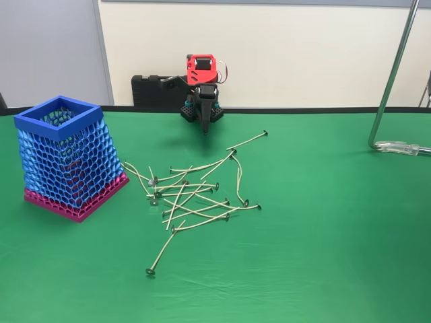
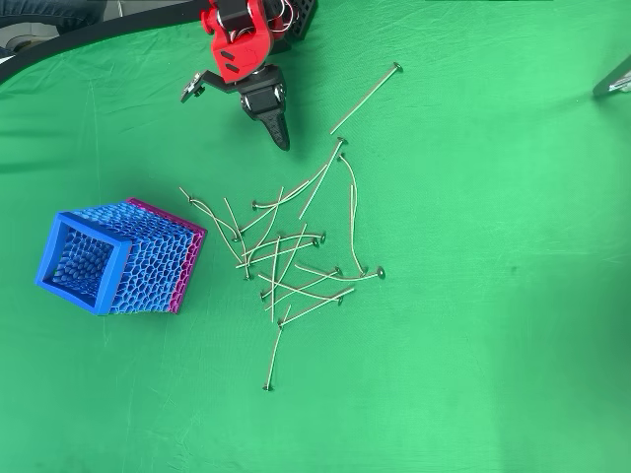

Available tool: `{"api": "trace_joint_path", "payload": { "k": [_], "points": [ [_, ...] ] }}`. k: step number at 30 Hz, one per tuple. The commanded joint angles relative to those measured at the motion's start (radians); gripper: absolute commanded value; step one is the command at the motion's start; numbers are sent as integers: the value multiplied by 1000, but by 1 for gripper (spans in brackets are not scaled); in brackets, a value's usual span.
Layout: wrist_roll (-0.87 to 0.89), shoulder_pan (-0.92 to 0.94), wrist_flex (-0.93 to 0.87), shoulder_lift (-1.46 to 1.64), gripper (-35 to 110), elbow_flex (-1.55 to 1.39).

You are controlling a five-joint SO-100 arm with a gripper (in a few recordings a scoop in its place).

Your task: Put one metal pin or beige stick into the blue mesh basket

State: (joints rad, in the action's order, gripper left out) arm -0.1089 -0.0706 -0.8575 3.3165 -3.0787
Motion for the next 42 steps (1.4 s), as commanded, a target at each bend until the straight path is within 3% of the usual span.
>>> {"api": "trace_joint_path", "payload": {
  "k": [1, 42],
  "points": [
    [-2, -8, -9, 8, 1, -5],
    [-11, -5, -5, -69, 1, 66]
  ]
}}
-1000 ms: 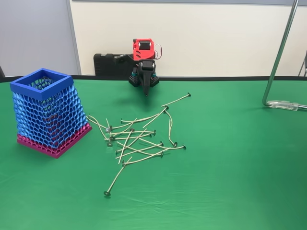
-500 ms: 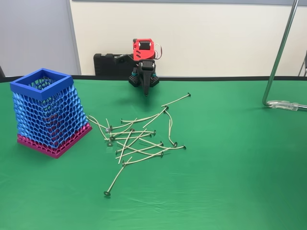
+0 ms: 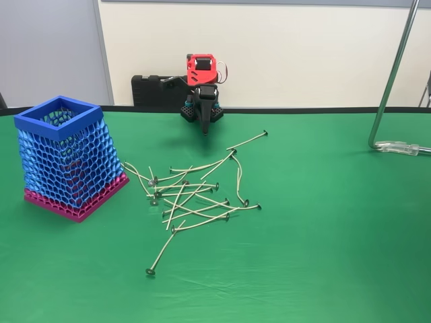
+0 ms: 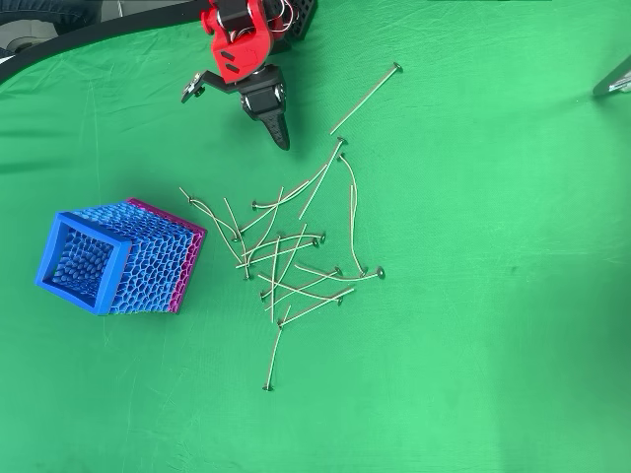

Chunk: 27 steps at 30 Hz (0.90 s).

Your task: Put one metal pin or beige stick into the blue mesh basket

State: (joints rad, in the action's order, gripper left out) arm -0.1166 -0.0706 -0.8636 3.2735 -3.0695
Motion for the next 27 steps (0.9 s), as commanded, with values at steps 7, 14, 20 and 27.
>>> {"api": "trace_joint_path", "payload": {
  "k": [7, 14, 20, 27],
  "points": [
    [3, -8, -89, -137, 0, 232],
    [-32, -60, -218, -206, 0, 403],
    [-34, -92, -247, -348, 0, 525],
    [-84, -101, -249, -594, 0, 658]
  ]
}}
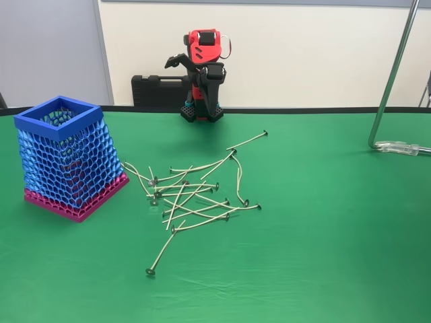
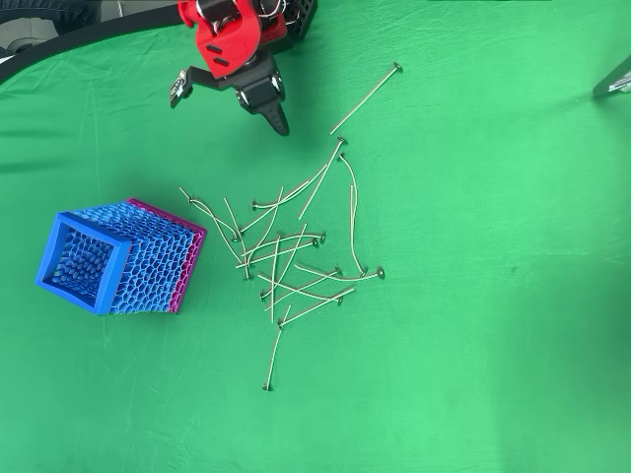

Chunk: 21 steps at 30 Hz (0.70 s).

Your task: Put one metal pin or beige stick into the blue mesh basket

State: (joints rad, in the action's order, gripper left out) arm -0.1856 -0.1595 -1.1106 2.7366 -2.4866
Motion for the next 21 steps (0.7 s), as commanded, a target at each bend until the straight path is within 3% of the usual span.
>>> {"api": "trace_joint_path", "payload": {
  "k": [1, 21],
  "points": [
    [-29, -15, -2, -94, 0, 97],
    [-207, -69, -120, -669, 1, 512]
  ]
}}
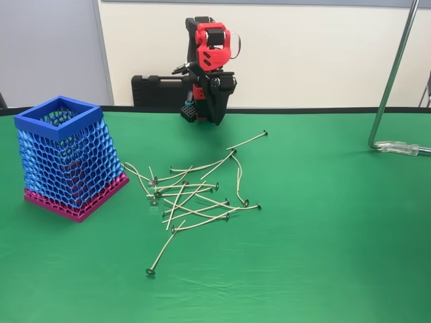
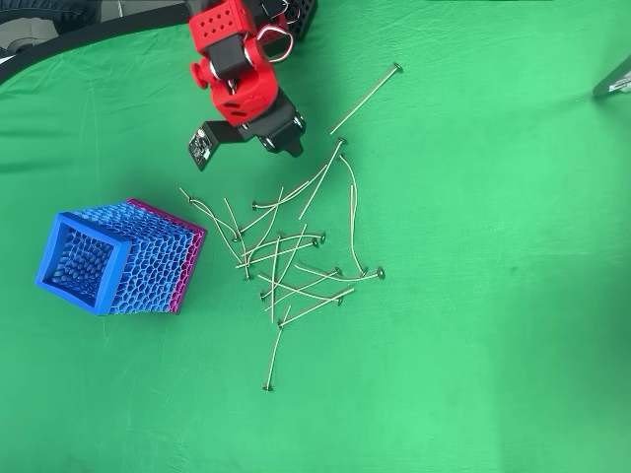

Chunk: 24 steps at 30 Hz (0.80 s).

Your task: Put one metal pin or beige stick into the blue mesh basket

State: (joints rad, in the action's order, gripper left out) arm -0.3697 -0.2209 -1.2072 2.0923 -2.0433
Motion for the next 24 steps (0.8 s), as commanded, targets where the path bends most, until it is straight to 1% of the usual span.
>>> {"api": "trace_joint_path", "payload": {
  "k": [1, 11, 14, 19, 24],
  "points": [
    [-34, -14, -34, -43, 1, 81],
    [-130, -69, -44, -190, 1, 150],
    [-132, -89, -44, -222, 1, 163],
    [-104, -106, -44, -287, 6, 176],
    [-133, -107, -44, -347, 9, 179]
  ]
}}
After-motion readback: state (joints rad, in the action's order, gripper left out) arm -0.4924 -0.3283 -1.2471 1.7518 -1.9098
